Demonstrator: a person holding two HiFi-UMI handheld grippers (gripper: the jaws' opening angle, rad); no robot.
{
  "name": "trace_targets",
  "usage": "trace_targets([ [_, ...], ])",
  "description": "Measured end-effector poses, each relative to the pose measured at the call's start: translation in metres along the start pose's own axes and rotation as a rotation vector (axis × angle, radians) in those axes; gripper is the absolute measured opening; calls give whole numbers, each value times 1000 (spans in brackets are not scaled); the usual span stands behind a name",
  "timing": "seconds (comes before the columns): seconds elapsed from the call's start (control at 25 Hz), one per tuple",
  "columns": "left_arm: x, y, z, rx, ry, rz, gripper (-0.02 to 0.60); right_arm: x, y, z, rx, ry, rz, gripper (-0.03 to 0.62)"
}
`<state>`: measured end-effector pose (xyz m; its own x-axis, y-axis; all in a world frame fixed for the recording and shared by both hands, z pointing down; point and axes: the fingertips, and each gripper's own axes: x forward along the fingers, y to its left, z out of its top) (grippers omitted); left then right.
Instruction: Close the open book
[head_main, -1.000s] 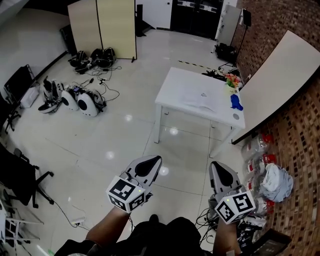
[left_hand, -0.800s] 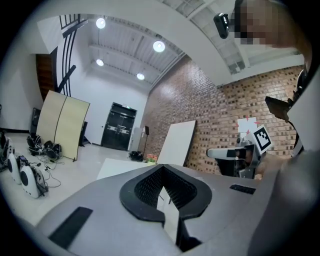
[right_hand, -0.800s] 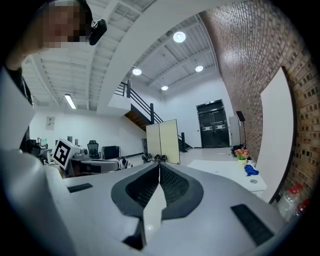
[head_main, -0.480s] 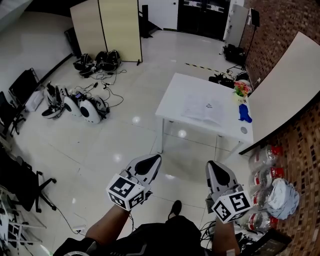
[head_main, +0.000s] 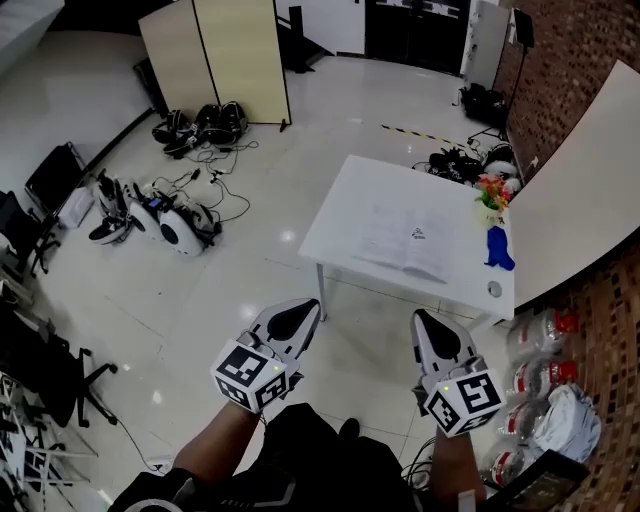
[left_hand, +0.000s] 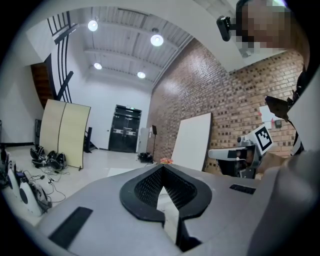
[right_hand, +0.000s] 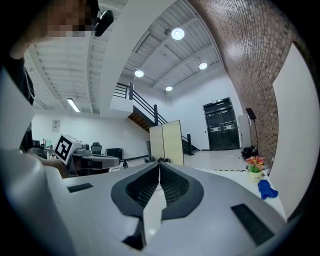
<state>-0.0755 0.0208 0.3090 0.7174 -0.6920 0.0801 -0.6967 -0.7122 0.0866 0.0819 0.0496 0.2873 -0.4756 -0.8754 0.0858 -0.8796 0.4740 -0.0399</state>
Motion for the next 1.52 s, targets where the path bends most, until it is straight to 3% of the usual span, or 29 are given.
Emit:
trace_targets([
  [0.32, 67, 63, -13, -23, 55, -20, 0, 82, -40, -7, 14, 40, 10, 3],
  [0.52, 111, 123, -15, -23, 37, -69, 0, 145, -71, -14, 40, 41, -65, 3],
  [0.68, 137, 172, -15, -25, 37, -104, 0, 192, -82, -23, 3, 88, -107, 3],
  [0.96, 189, 217, -17, -15, 35, -216, 0, 261, -109, -26, 14, 117, -158, 3],
  [1.24, 236, 237, -40, -53, 105, -165, 0, 292, -142, -43, 10, 170, -125, 3],
  [1.52, 279, 245, -58, -46, 189, -72, 2, 325, -177, -69, -4, 242, 5, 3],
])
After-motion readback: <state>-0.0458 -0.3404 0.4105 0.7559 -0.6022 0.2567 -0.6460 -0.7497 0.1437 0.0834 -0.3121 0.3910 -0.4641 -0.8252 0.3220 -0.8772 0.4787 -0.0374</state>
